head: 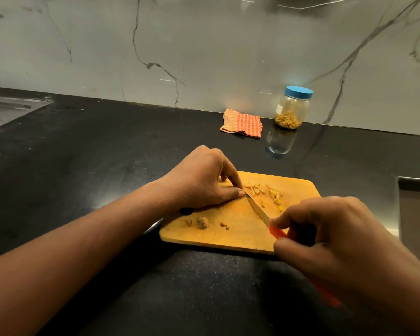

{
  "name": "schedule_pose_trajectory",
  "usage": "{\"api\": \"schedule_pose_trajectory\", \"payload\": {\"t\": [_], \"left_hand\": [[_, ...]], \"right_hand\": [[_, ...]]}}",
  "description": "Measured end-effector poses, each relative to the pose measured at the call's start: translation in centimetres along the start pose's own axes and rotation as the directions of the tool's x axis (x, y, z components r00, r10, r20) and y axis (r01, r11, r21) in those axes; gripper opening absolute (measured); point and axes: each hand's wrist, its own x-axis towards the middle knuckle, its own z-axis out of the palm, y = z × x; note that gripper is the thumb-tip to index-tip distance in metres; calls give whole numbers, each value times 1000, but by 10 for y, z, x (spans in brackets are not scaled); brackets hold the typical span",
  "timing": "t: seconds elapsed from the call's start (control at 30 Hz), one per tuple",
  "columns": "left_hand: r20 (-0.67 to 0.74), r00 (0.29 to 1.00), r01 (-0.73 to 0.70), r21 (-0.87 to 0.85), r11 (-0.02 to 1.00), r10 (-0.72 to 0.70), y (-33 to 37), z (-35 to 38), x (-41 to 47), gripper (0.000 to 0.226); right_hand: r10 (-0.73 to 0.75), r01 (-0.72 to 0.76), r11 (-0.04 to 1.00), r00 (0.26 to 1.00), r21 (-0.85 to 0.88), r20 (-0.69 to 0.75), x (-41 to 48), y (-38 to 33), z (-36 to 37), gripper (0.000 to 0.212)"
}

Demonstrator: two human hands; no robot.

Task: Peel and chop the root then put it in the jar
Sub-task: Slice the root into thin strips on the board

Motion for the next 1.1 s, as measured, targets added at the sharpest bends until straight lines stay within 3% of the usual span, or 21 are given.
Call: {"api": "schedule_pose_trajectory", "payload": {"t": [0.13, 0.67, 1.1], "left_hand": [[-7, 1000, 1, -3, 1000, -1, -1, 0, -1, 14], [6, 998, -59, 9, 998, 59, -3, -1, -3, 14], [84, 993, -86, 77, 993, 79, -5, -8, -4, 18]], "right_hand": [[-16, 15, 999, 999, -44, -38, -5, 2, -1, 30], [26, -15, 998, 982, 58, -185, 2, 1, -12, 13], [7, -3, 999, 995, 46, -97, 13, 1, 12, 22]]}}
